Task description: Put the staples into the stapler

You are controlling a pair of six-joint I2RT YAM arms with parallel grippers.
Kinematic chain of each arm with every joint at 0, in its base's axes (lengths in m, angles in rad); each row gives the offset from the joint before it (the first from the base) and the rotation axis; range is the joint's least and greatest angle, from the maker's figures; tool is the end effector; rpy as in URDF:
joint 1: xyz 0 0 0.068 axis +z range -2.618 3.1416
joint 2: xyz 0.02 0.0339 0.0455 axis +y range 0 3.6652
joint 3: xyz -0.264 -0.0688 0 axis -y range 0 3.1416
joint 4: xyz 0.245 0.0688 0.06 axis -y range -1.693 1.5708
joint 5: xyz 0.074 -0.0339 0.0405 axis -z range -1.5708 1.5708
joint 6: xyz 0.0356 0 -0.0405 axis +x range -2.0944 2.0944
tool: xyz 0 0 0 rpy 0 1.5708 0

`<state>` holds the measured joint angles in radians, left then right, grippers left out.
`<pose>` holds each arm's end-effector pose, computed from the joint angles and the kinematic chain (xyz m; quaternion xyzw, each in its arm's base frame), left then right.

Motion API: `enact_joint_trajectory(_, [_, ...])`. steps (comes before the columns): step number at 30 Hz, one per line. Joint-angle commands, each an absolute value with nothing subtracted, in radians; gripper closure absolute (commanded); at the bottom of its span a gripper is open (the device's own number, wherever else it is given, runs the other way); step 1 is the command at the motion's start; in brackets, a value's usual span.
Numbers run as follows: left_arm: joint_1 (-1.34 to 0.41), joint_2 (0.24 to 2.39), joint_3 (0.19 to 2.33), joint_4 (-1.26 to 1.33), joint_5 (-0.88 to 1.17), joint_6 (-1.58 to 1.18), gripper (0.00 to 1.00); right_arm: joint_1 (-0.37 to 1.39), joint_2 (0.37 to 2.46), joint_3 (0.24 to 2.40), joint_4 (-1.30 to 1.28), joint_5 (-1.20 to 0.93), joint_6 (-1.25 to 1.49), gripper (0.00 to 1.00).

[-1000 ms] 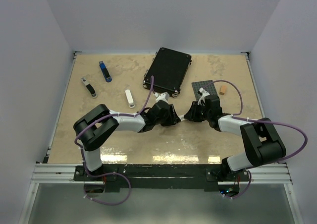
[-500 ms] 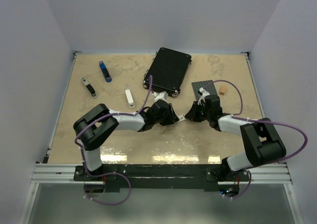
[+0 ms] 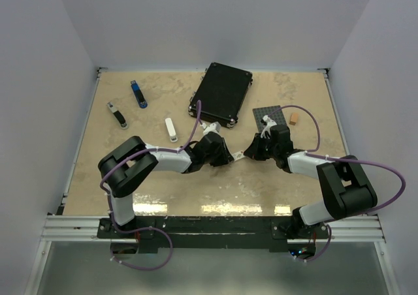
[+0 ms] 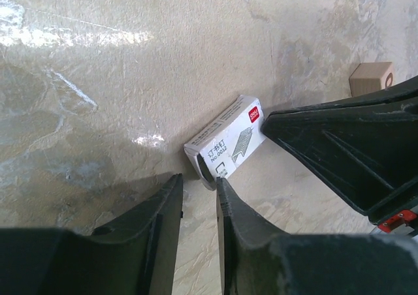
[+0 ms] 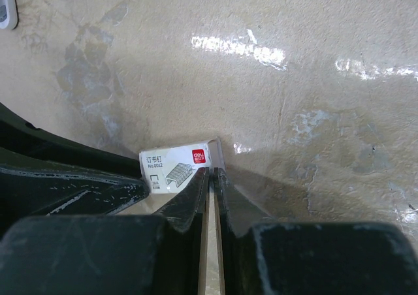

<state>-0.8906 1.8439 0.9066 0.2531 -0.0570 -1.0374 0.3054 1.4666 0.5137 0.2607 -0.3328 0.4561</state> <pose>0.2340 -0.2860 0.1365 -0.0784 0.8996 -0.3375 0.2656 0.2504 0.0911 0.1424 -0.0031 0.8953 0.2950 0.3337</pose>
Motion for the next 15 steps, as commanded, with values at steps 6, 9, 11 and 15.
enact_joint_trajectory(6, [-0.887,1.864,0.943,0.275,-0.077,-1.058,0.7,0.302,1.447,0.509,0.29,-0.345,0.454,0.91])
enact_joint_trajectory(9, [-0.885,1.856,0.942,0.276,-0.084,-1.063,0.71,0.302,1.445,0.509,0.29,-0.345,0.454,0.91])
enact_joint_trajectory(11, [-0.885,1.853,0.94,0.278,-0.087,-1.063,0.71,0.302,1.445,0.508,0.291,-0.345,0.454,0.91])
enact_joint_trajectory(15, [-0.885,1.853,0.942,0.282,-0.091,-1.068,0.71,0.301,1.445,0.508,0.293,-0.345,0.454,0.91])
